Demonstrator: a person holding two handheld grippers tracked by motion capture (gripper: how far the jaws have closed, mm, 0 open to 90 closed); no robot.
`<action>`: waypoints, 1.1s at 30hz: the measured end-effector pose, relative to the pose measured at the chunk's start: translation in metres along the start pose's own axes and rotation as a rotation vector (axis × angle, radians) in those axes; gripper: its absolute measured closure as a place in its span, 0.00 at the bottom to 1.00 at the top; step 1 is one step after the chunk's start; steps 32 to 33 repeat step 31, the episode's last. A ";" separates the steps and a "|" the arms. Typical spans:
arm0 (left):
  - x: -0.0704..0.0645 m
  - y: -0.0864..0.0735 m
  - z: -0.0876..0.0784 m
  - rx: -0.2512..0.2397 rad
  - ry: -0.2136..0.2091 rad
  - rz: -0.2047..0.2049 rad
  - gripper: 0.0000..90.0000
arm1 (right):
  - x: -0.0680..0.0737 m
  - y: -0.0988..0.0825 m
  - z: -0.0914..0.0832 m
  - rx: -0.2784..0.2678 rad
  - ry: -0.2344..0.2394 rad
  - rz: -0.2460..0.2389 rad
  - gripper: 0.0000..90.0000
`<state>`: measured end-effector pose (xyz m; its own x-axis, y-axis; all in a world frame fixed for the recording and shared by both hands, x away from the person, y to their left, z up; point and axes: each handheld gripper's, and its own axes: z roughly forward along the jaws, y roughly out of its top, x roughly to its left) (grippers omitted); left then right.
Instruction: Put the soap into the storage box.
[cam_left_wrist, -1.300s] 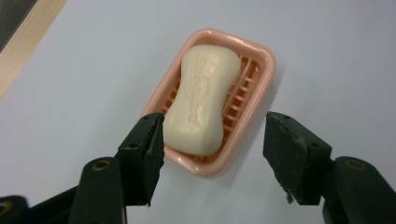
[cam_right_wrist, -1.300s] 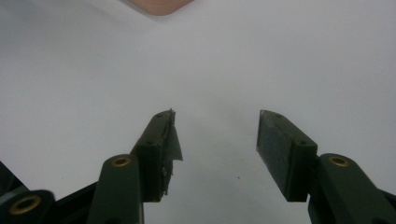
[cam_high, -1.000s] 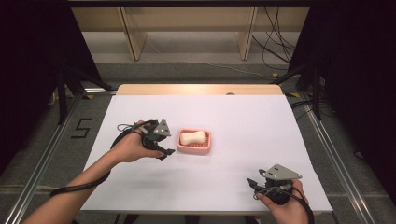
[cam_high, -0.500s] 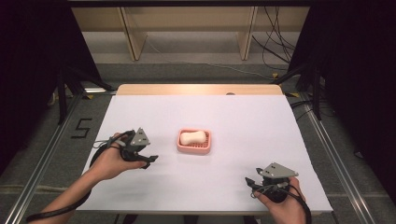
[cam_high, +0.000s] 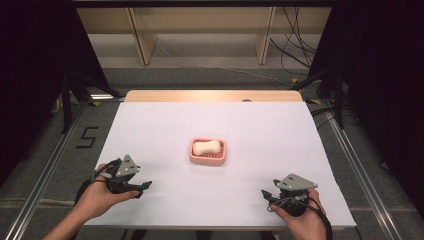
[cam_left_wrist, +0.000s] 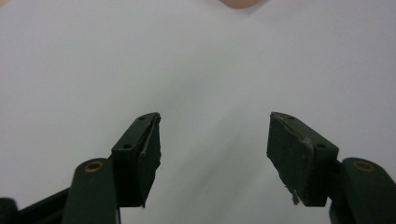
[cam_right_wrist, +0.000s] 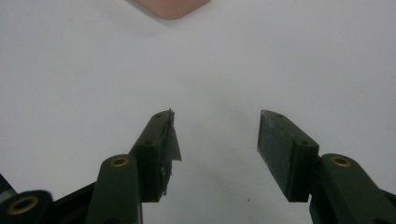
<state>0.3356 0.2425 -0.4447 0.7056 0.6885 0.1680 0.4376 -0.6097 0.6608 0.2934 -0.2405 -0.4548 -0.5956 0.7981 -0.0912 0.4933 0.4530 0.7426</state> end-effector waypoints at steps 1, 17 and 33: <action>-0.001 -0.004 0.000 -0.009 0.008 -0.029 0.38 | 0.000 0.000 0.000 0.002 0.001 0.001 0.52; 0.009 -0.049 -0.009 -0.035 0.050 -0.118 0.38 | 0.001 0.000 0.001 0.017 0.008 0.006 0.51; 0.006 -0.053 -0.011 -0.061 0.079 -0.152 0.39 | 0.001 0.000 -0.001 0.025 0.025 0.017 0.51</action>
